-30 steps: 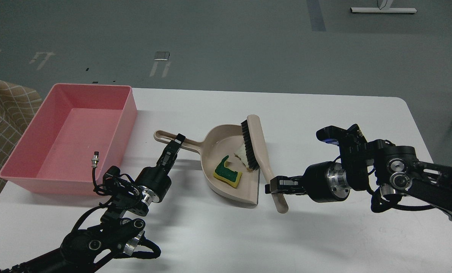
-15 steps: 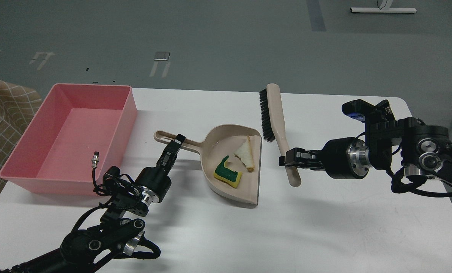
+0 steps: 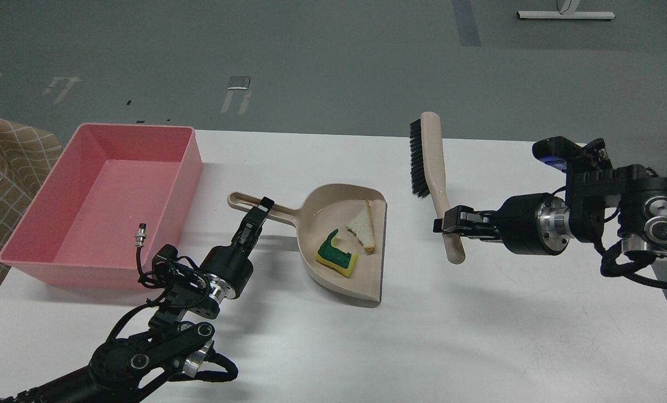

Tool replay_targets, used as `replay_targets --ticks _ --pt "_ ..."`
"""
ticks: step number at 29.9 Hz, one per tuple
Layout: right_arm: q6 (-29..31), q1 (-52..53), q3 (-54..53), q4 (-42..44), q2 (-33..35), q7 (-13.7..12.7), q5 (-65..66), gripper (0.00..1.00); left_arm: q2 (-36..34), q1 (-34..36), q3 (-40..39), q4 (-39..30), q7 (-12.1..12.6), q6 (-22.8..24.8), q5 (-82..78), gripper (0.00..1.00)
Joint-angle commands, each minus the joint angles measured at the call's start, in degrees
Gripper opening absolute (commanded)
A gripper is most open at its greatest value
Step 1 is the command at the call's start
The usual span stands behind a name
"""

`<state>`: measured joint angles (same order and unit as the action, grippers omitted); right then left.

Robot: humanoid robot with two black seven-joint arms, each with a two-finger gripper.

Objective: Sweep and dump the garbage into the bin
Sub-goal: 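Lift the brush away from the dustpan with the right gripper, then lift the dustpan with the left gripper over the pink bin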

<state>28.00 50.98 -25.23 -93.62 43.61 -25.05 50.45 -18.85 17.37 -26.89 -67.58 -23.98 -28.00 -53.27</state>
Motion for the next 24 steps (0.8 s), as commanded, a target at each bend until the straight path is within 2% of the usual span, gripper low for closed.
replay_targets --ticks 1,10,24 --pt "0.0 0.0 -0.09 0.02 0.6 0.0 -0.26 0.0 -0.05 0.12 -0.01 -0.18 0.16 0.0 0.09 0.0" --pt "0.0 -0.26 0.0 0.02 2.97 0.0 -0.7 0.0 -2.42 0.91 -0.18 -2.55 0.25 0.0 0.71 0.0" --pt "0.0 -0.88 -0.17 -0.16 6.49 0.0 -1.93 0.0 -4.79 3.37 -0.45 -4.57 1.65 0.0 5.81 0.0"
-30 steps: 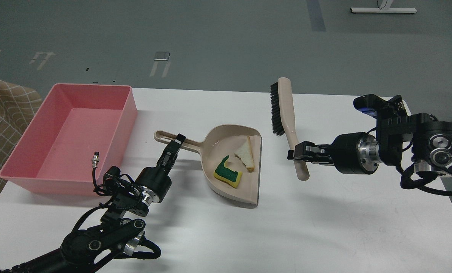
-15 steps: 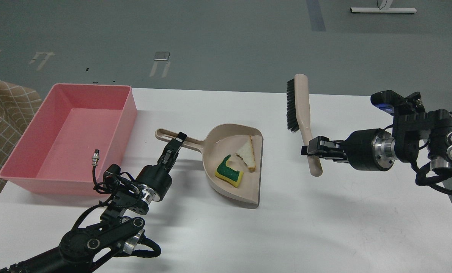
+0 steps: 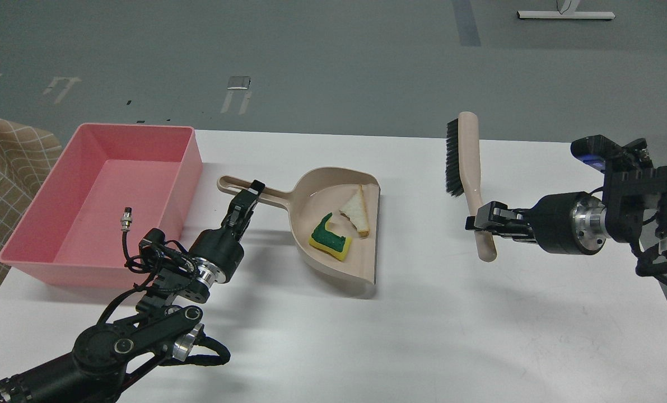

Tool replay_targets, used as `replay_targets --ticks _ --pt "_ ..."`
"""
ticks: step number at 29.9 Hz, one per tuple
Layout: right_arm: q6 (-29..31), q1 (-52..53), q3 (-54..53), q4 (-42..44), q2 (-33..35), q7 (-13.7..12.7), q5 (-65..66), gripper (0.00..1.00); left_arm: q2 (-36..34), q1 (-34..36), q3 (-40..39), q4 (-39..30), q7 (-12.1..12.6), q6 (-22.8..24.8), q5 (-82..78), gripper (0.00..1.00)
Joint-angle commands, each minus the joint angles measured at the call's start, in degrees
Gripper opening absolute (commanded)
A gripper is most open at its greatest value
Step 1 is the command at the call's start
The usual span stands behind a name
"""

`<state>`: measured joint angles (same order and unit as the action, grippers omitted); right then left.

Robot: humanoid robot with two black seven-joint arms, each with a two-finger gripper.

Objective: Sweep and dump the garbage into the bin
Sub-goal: 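Lift the dustpan with the left gripper over the pink bin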

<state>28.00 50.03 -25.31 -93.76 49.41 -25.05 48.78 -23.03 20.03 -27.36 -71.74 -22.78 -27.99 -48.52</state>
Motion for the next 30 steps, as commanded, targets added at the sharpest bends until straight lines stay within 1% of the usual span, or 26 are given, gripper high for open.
replay_targets --ticks 1,4,7,15,19,23,26,30 --pt "0.0 0.06 -0.09 -0.1 0.78 0.0 -0.27 0.0 -0.78 0.89 0.02 -0.51 0.45 -0.01 1.05 0.0" --pt "0.0 0.06 -0.27 -0.11 1.57 0.0 -0.27 0.0 -2.18 1.42 -0.15 -1.99 0.63 -0.01 1.32 0.0" --pt "0.0 0.06 -0.27 -0.11 2.27 0.0 -0.27 0.0 -3.16 1.68 -0.24 -3.23 1.33 -0.01 1.41 0.0" --pt "0.0 0.06 -0.27 -0.19 3.24 0.0 -0.97 0.0 -5.62 2.82 -0.42 -4.02 1.33 -0.01 2.46 0.0" --pt "0.0 -0.02 -0.27 -0.11 3.33 0.0 -0.97 0.0 -8.78 4.05 -0.42 -5.69 1.33 -0.01 4.48 0.0" --pt "0.0 -0.02 -0.27 -0.11 3.24 0.0 -0.97 0.0 -10.27 4.58 -0.33 -6.22 1.33 -0.01 5.18 0.0" --pt "0.0 -0.02 -0.27 -0.02 3.24 0.0 -0.97 0.0 -12.11 4.67 -0.42 -7.88 1.42 -0.01 6.32 0.0" --pt "0.0 -0.02 -0.27 -0.11 3.24 0.0 -0.97 0.0 -14.22 5.55 -0.33 -7.98 1.42 -0.01 7.12 0.0"
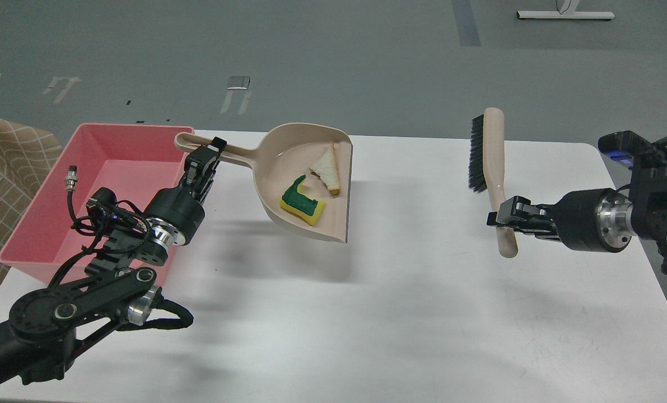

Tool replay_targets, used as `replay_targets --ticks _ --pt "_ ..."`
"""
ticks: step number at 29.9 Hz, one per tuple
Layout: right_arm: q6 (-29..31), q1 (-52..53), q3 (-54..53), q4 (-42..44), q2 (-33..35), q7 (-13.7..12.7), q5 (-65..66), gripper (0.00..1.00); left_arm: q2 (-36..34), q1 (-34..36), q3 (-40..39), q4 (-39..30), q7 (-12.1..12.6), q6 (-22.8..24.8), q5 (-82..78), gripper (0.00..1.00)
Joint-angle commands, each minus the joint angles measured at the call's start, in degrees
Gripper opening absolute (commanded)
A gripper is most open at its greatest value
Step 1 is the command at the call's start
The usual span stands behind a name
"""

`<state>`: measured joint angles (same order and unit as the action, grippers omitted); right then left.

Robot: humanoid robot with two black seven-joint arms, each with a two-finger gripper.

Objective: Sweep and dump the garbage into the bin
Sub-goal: 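Lift the dustpan with the left gripper over the pink bin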

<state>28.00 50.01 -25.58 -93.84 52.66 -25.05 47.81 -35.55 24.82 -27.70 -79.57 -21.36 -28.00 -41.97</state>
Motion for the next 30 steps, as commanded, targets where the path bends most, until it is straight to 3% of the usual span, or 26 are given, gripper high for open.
replay_targets --ticks 1,30 --pt "0.0 0.0 0.0 -0.03 -0.01 0.0 0.0 0.0 -2.15 0.93 -0.07 -0.15 0.0 0.0 0.57 0.0" --pt "0.0 -0.61 0.44 0.15 -0.8 0.0 0.0 0.0 -19.38 1.19 -6.13 0.82 -0.44 0.0 5.49 0.0"
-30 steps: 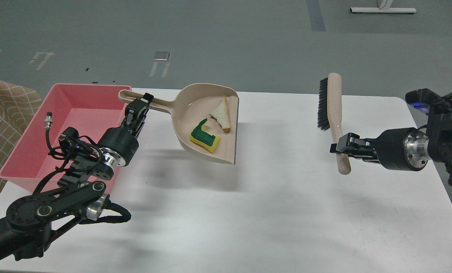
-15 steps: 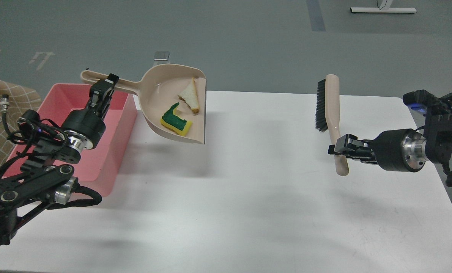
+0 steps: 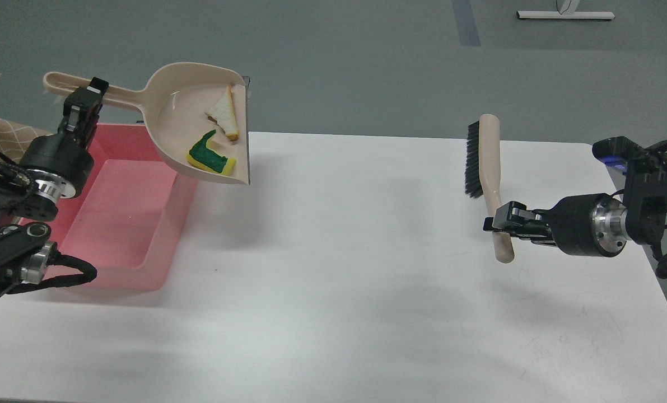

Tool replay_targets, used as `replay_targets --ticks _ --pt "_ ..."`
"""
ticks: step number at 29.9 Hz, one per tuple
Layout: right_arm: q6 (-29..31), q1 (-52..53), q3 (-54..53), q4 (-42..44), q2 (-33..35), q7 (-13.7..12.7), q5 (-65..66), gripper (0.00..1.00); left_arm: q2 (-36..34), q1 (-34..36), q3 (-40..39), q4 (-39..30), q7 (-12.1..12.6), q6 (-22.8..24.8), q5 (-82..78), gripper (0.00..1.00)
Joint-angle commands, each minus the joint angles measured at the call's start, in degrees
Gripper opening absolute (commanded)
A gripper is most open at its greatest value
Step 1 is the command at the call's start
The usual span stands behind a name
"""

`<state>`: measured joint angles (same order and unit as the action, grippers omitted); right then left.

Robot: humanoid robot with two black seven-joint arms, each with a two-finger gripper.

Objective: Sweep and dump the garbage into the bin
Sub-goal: 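Lift the dustpan with the left gripper over the pink bin, then tilt the dustpan over the bin to dump its contents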

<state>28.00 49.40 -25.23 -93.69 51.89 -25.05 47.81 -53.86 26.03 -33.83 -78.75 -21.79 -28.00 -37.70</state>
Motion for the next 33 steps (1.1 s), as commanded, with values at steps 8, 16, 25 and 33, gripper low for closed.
replay_targets --ticks 8,16,25,33 --pt "0.0 -0.44 0.0 0.09 -0.04 0.0 0.0 0.0 -3.71 -0.02 -0.09 0.0 -0.09 0.92 7.72 0.0" --pt "0.0 -0.53 0.09 0.09 -0.04 0.0 0.0 0.0 -5.46 -0.37 -1.5 0.0 -0.36 4.79 14.13 0.0" --pt "0.0 -0.44 0.0 0.0 -0.04 0.0 0.0 0.0 -6.96 -1.16 -1.5 2.28 -2.55 5.67 14.67 0.0" --pt "0.0 -0.53 0.0 0.09 -0.04 0.0 0.0 0.0 -10.91 -4.67 -0.97 2.63 -6.15 7.17 14.58 0.0"
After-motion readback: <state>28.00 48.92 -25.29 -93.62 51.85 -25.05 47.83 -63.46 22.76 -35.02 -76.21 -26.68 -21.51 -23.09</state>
